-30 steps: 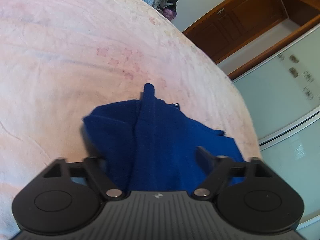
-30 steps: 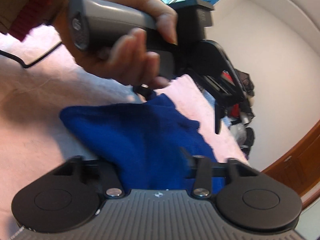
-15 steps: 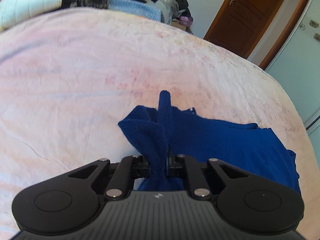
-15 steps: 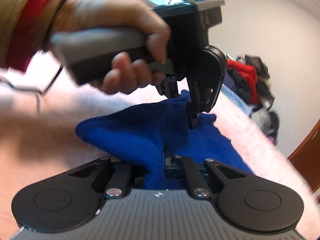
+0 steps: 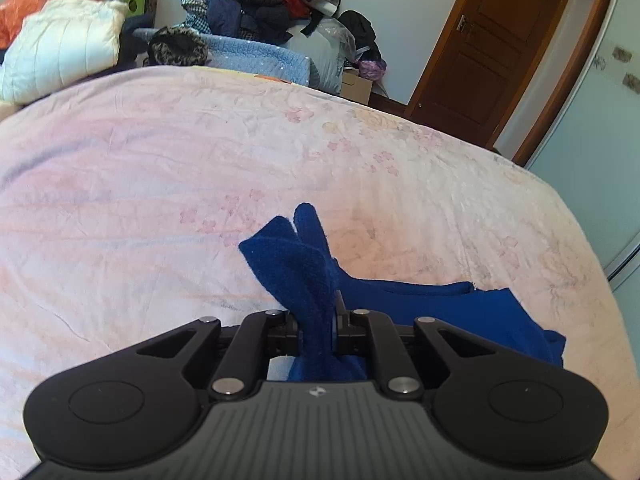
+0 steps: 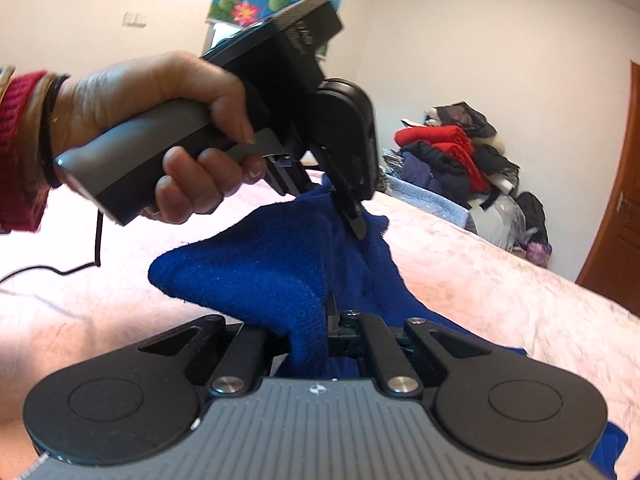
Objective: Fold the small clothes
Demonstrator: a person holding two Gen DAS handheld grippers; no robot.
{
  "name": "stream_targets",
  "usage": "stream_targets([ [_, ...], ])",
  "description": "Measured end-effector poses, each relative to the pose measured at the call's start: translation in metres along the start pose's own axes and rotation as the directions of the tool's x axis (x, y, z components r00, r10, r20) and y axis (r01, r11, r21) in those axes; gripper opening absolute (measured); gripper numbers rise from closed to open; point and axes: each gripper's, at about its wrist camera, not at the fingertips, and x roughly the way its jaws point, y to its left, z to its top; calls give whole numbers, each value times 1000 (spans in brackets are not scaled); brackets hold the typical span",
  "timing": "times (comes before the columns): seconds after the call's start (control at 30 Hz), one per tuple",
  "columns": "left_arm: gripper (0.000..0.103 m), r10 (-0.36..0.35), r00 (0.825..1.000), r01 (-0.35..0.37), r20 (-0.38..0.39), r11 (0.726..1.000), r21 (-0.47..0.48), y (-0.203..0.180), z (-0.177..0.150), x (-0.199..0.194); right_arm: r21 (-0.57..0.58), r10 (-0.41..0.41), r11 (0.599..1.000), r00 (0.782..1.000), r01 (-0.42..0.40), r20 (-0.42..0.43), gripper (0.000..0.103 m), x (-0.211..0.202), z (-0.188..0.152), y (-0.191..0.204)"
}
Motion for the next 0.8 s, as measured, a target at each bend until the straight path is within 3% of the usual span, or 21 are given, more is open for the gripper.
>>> stream_targets([
  [0.23, 11, 31, 999, -30, -11, 997, 66, -33, -2, 4, 116, 10, 993, 1000, -8, -19, 7, -4, -3, -27],
  [0.8, 11, 14, 1000, -12, -9, 992, 123, -83, -4, 4, 323, 44, 946, 998, -29, -41, 7, -3, -16, -85],
])
